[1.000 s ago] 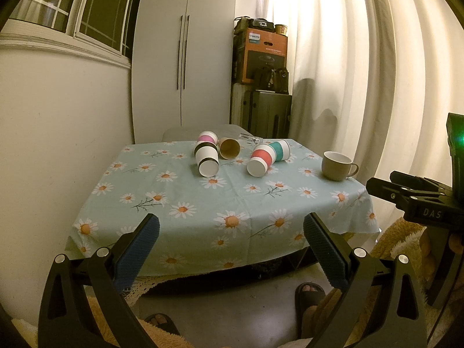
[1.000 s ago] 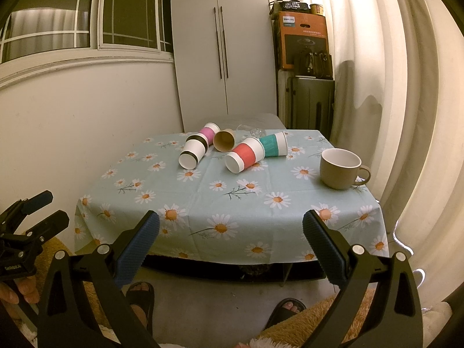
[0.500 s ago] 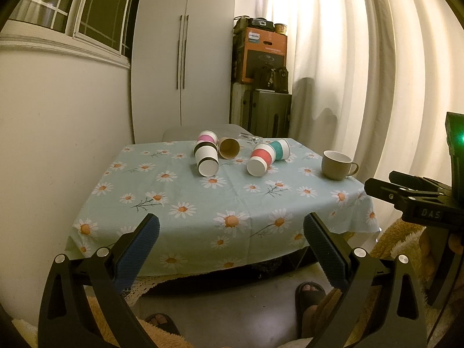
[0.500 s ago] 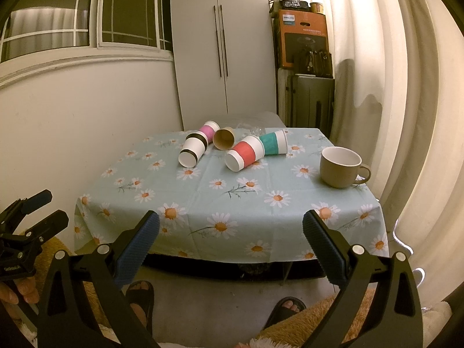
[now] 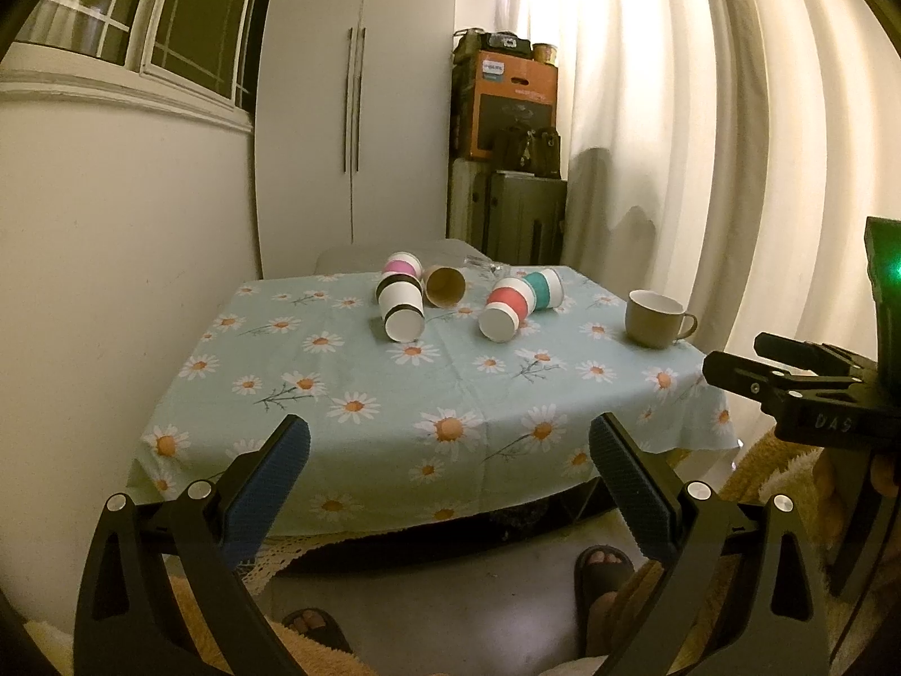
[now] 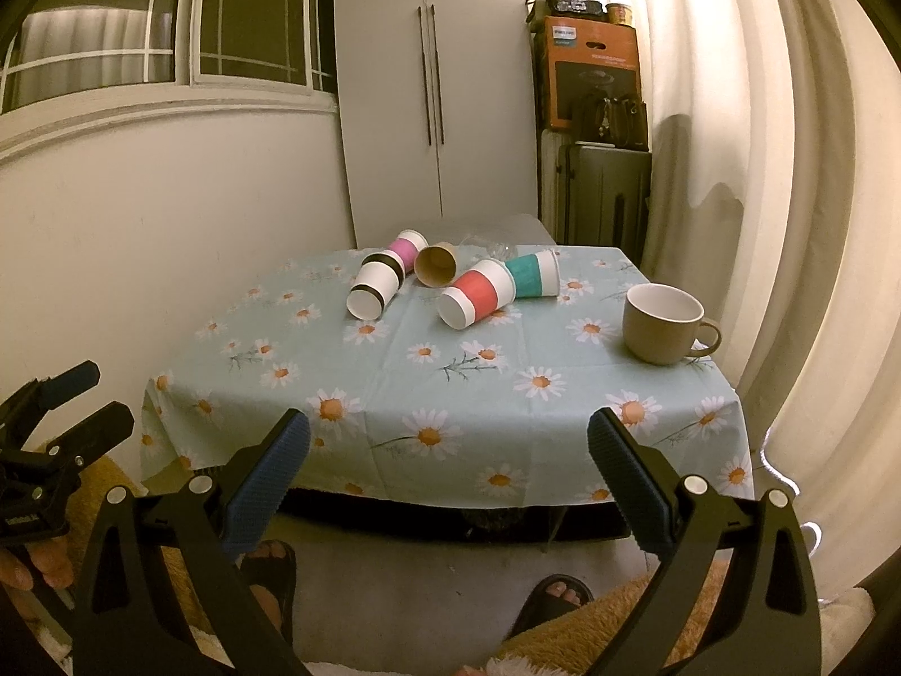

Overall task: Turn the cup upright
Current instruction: 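Move the right gripper toward the tipped red-banded paper cup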

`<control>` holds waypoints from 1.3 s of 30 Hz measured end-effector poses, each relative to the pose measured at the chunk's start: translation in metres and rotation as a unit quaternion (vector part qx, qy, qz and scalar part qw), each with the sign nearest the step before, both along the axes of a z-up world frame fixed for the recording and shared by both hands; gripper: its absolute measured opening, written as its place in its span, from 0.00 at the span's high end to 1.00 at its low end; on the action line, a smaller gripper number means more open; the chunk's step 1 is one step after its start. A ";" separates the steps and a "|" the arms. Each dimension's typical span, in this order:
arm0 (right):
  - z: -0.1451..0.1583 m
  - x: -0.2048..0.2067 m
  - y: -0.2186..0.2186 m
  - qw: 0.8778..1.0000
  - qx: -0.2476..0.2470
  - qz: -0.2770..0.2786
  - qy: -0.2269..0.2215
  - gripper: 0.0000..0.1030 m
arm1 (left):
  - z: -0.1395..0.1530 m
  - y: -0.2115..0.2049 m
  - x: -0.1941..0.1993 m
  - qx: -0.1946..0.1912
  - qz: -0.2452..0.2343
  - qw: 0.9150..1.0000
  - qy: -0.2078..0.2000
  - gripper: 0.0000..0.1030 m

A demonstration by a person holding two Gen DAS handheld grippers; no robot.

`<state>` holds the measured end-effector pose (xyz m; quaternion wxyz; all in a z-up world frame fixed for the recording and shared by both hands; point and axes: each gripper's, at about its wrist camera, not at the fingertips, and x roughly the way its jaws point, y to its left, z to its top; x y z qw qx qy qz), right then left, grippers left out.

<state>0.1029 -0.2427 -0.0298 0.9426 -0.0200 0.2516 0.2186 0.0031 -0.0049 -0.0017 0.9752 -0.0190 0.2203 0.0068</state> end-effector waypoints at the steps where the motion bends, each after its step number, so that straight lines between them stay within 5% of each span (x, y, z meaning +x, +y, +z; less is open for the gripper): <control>1: 0.000 0.003 0.005 1.000 -0.006 0.003 0.006 0.05 | 0.001 -0.001 0.002 0.002 -0.002 1.000 0.003 0.06; 18: -0.005 0.089 0.030 0.995 -0.027 0.002 0.100 0.05 | 0.011 0.030 0.085 -0.019 -0.009 0.998 0.060 0.06; 30: -0.018 0.232 0.063 0.984 -0.001 -0.018 0.177 0.05 | -0.008 0.057 0.195 -0.035 -0.013 0.990 0.134 0.06; 39: -0.038 0.342 0.086 0.963 0.043 -0.040 0.262 0.12 | -0.032 0.078 0.263 -0.059 -0.003 0.980 0.189 0.06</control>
